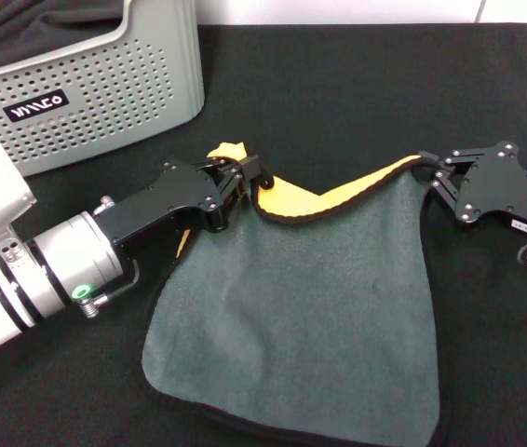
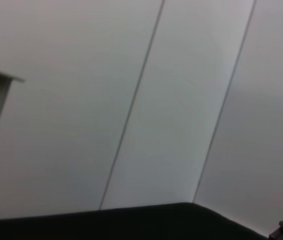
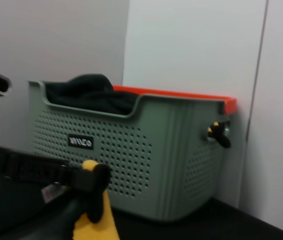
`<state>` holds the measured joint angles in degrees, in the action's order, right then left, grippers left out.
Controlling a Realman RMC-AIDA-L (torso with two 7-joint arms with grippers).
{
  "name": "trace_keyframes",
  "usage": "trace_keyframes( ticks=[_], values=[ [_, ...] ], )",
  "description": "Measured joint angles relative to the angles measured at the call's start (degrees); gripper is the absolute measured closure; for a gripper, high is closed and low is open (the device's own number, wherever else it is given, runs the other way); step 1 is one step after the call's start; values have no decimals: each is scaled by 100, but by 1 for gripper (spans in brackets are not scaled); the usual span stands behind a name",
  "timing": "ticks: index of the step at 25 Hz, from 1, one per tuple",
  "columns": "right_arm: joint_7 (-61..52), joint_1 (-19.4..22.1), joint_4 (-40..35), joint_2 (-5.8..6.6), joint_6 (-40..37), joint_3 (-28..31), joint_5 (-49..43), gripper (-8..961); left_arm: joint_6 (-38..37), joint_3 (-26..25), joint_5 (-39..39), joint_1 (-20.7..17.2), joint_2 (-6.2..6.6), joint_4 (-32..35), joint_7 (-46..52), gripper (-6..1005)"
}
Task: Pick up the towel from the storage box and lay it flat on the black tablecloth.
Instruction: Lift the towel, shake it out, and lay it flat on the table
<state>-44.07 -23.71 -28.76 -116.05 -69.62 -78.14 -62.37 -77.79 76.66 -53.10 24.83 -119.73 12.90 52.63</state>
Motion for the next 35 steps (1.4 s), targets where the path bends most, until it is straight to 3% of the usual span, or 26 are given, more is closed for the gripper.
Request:
trace_keyframes(
  ticks=[11,35],
  values=[
    [19,-297,298,-17,597,-1,32,943,181,-37,669,-4,-15,-286,385,855],
    [171,-670,716,-23,1102,-61,462,942,717,-36,1510,14,-15,-426,3130,835]
  ],
)
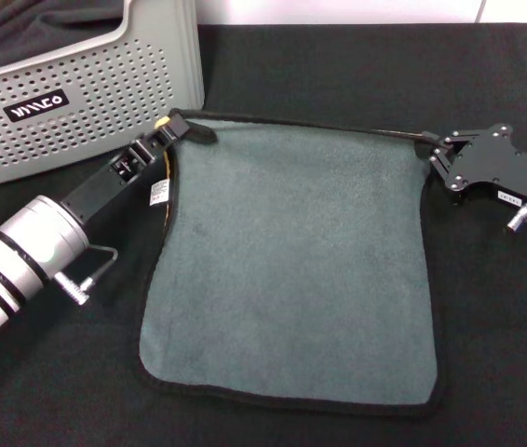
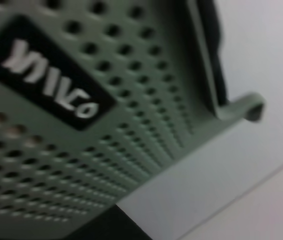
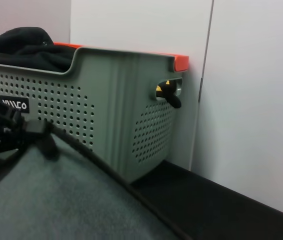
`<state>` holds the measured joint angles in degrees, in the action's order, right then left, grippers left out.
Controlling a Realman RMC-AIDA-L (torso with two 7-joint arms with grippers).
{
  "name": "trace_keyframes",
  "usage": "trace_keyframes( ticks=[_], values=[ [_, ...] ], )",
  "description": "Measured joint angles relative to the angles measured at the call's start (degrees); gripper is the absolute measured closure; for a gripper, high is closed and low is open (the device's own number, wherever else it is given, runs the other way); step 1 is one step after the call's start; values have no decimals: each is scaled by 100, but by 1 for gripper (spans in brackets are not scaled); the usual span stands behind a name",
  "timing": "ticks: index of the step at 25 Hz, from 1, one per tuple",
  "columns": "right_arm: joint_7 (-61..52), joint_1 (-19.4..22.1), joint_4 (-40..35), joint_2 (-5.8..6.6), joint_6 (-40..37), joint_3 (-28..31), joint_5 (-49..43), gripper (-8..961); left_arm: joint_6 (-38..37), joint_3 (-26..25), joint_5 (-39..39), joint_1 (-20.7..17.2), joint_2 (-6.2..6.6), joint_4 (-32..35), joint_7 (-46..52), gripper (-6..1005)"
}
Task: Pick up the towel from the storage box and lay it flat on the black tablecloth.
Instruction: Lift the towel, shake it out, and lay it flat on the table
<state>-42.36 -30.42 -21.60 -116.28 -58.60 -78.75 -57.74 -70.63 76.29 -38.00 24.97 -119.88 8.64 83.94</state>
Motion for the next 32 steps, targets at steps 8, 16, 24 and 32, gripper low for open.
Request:
trace_keyframes(
  ticks=[8,16,24,32],
  values=[
    [0,-69,47,0,164,0,45,942,61,0,209,-1,-22,-3,243,829],
    [-20,-238,266,0,364,3,98,942,554,5,243,99,-73,-133,357,822],
    [612,-60,246,0,-15,-7,799,866,486,27,260,109,-69,-133,464,816],
    [835,48,185,7,-175,26,981,434,19,50,223,60,-33,-95,423,542]
  ],
)
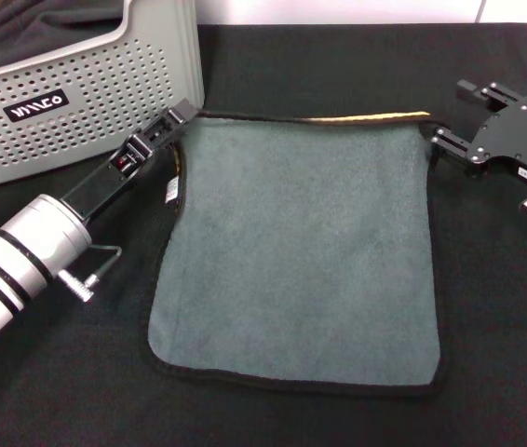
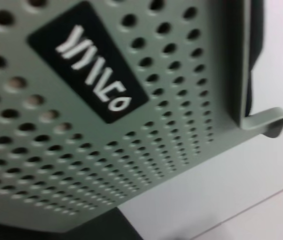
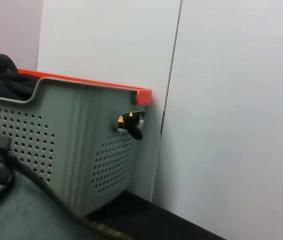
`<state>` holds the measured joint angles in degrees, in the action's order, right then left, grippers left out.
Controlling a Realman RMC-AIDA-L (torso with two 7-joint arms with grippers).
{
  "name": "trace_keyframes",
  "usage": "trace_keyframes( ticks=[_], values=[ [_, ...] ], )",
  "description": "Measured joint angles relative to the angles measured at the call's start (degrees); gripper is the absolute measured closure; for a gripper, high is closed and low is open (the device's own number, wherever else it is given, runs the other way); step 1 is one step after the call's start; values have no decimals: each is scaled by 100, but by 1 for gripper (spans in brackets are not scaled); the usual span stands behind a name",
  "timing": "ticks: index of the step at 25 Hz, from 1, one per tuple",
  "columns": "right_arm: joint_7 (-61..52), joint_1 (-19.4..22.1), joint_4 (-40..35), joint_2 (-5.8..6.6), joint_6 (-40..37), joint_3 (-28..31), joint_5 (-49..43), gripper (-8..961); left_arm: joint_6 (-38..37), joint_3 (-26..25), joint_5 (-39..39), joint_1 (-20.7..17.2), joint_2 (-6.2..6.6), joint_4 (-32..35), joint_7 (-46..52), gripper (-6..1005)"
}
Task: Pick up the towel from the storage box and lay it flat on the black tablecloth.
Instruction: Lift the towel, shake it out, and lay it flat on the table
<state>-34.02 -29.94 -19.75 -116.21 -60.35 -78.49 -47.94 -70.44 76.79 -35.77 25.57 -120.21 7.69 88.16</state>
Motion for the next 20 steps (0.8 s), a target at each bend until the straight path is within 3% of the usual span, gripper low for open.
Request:
trace_keyframes(
  ticks=[4,9,14,20],
  values=[
    [-7,-38,25,2,83,-20,0,275,-157,8,-42,9,-2,4,-7,377],
    [-187,-60,35,11,241,-84,-46,86,-330,12,-60,19,-3,5,-9,264],
    [-509,-80,25,55,250,-200,-52,76,-412,12,-45,-13,-3,5,-10,151],
    [-951,-113,1,110,297,-219,-53,68,-799,11,-47,-142,-12,5,-257,106]
  ],
)
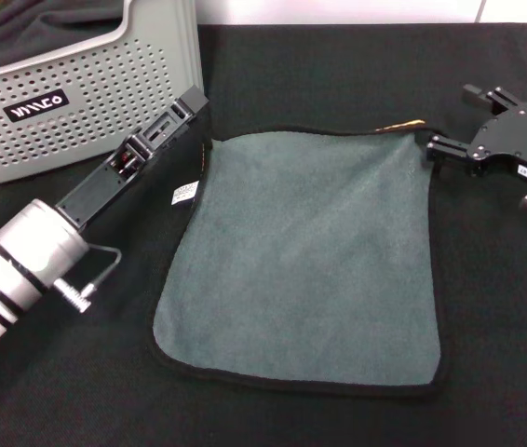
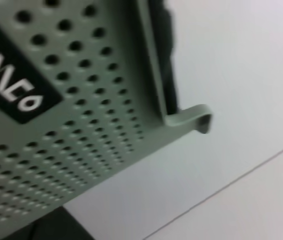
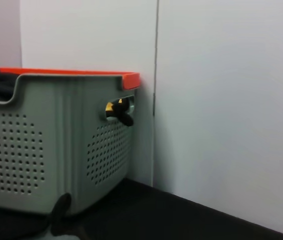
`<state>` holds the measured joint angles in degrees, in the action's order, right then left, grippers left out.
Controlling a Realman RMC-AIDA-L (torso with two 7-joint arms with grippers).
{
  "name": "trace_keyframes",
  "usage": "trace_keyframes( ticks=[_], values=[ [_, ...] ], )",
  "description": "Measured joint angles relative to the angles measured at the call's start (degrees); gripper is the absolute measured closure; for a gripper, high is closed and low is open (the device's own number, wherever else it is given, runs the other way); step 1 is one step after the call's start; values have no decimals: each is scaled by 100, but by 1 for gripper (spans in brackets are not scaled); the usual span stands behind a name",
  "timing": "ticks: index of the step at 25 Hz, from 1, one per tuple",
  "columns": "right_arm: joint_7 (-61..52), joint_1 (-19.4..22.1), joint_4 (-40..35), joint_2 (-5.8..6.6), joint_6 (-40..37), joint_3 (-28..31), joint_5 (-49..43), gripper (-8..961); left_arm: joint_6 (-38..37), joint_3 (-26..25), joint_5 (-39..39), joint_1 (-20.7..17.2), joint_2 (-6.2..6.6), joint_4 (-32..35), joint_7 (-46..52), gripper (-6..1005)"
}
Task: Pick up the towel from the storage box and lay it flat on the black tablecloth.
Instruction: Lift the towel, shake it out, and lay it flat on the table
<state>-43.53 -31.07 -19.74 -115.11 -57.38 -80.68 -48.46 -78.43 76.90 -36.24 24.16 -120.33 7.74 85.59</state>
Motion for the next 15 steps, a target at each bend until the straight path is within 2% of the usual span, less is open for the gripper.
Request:
trace_keyframes(
  ticks=[2,8,12,15],
  values=[
    [-228,-4,-10,50,8,2,-1,71,-173,-6,19,-96,-5,-1,-168,106],
    [-1118,-61,-21,301,-54,-40,-48,80,-613,-42,91,-386,-13,0,-533,106],
    [-1282,-80,-43,330,-94,-35,-219,85,-760,-44,116,-519,-12,2,-702,107],
    [-1256,-62,-145,287,-100,-32,-347,89,-873,-42,117,-548,-11,-24,-835,107]
  ],
)
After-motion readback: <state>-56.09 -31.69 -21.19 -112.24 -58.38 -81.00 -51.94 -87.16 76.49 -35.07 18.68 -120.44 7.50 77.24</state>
